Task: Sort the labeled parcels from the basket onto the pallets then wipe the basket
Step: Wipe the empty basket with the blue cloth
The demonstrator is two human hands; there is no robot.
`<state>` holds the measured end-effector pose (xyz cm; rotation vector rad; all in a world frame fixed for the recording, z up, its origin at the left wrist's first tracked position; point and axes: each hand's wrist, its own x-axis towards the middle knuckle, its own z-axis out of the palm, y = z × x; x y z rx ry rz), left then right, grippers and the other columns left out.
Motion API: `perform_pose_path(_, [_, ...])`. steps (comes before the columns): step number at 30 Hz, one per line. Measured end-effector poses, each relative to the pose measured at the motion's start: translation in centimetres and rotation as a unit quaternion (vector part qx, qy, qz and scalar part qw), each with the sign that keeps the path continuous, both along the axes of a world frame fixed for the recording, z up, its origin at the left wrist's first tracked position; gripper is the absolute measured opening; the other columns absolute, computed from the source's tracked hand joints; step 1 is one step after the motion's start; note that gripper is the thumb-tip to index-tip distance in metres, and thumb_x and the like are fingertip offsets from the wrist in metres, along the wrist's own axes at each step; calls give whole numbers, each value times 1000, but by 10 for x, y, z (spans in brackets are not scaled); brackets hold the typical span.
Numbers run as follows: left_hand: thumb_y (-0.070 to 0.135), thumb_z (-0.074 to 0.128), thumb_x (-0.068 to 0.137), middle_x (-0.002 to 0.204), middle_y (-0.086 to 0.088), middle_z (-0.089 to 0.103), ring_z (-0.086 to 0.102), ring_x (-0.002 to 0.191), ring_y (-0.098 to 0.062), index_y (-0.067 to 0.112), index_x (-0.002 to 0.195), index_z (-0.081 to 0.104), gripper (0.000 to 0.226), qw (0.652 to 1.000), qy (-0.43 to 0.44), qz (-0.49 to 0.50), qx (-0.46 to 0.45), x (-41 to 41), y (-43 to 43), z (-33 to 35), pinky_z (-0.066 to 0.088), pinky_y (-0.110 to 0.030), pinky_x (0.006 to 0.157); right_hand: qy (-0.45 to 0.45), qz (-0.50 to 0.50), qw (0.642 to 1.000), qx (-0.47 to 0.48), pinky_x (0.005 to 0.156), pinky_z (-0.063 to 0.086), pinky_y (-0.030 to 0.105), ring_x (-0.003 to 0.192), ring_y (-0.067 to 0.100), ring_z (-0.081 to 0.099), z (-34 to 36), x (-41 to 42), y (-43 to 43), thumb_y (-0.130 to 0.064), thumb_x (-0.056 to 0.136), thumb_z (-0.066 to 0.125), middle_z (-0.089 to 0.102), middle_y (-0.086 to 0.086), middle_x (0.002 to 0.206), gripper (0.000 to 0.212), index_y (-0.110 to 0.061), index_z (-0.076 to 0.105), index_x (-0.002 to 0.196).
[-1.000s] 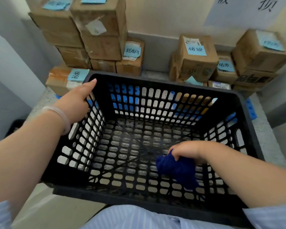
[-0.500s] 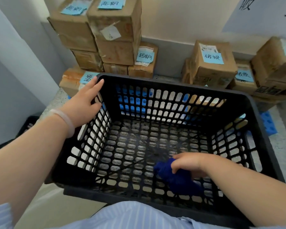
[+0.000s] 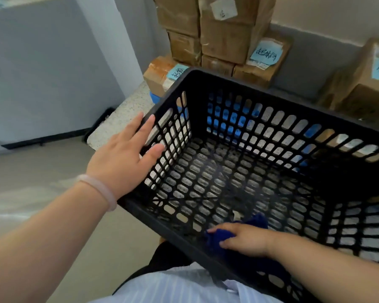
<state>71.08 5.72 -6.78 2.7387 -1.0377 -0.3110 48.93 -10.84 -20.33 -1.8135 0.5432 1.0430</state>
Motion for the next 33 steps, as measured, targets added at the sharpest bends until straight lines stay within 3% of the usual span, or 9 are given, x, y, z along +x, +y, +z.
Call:
perform_pose_path(4, [82, 6, 81, 162, 20, 0, 14, 148, -13, 50, 151, 4, 77, 1000, -12, -14, 0, 7, 3, -7, 18, -34, 117, -31, -33, 998, -42, 95, 42, 22, 112, 17, 58, 1, 30, 15, -35, 98, 53, 62, 1, 129, 31, -28, 58, 128])
perform_pose_path(8, [79, 6, 77, 162, 21, 3, 18, 148, -14, 50, 151, 7, 79, 1000, -16, 0, -12, 5, 2, -8, 18, -32, 117, -122, -153, 978, 69, 94, 52, 31, 96, 17, 67, 33, 75, 28, -40, 93, 62, 70, 0, 107, 26, -24, 63, 113])
perform_pose_path(11, [74, 8, 78, 162, 19, 8, 21, 147, -14, 46, 152, 10, 79, 999, -17, 1, -32, 6, 2, -8, 18, -29, 115, -195, -286, 906, 242, 95, 50, 38, 97, 22, 66, 61, 104, 46, -27, 96, 62, 68, 8, 107, 15, -19, 60, 108])
perform_pose_path(13, [70, 9, 82, 161, 17, 14, 22, 146, -10, 43, 153, 13, 76, 998, -13, -1, -60, 6, 3, -8, 17, -24, 114, -235, -319, 869, 297, 98, 50, 40, 105, 23, 66, 67, 120, 55, -27, 90, 67, 67, 8, 110, 27, -21, 56, 114])
perform_pose_path(19, [64, 12, 89, 157, 14, 28, 24, 142, -4, 41, 153, 12, 68, 993, -2, 6, -120, 7, 9, -8, 20, -17, 103, -203, -220, 913, 279, 84, 47, 18, 87, 4, 60, 20, 115, 81, -23, 90, 64, 66, -8, 95, 23, -25, 57, 112])
perform_pose_path(24, [68, 12, 89, 158, 17, 24, 22, 144, -4, 41, 154, 11, 70, 994, -3, -14, -109, 10, 9, -11, 22, -19, 105, -230, -225, 931, 171, 91, 52, 38, 93, 19, 64, -6, 127, 81, -10, 82, 58, 67, 4, 98, 34, -38, 56, 101])
perform_pose_path(27, [67, 13, 90, 159, 18, 22, 22, 144, -2, 40, 154, 11, 70, 994, -12, -19, -103, 10, 9, -11, 23, -19, 103, -223, -188, 950, 110, 99, 49, 43, 104, 21, 64, -27, 134, 83, -21, 81, 61, 67, 2, 113, 41, -55, 56, 104])
perform_pose_path(31, [68, 13, 89, 159, 19, 20, 20, 143, -2, 41, 154, 9, 70, 995, -14, -18, -93, 10, 9, -11, 22, -19, 101, -181, -185, 960, 109, 99, 47, 36, 112, 25, 59, -14, 144, 84, -14, 91, 49, 63, 8, 121, 42, -32, 52, 129])
perform_pose_path(33, [68, 13, 89, 159, 19, 20, 20, 144, -1, 42, 154, 8, 70, 995, -13, -19, -92, 11, 9, -11, 21, -18, 101, -180, -194, 956, 126, 94, 49, 38, 106, 26, 61, 0, 141, 84, -18, 91, 48, 66, 9, 113, 31, -28, 55, 119])
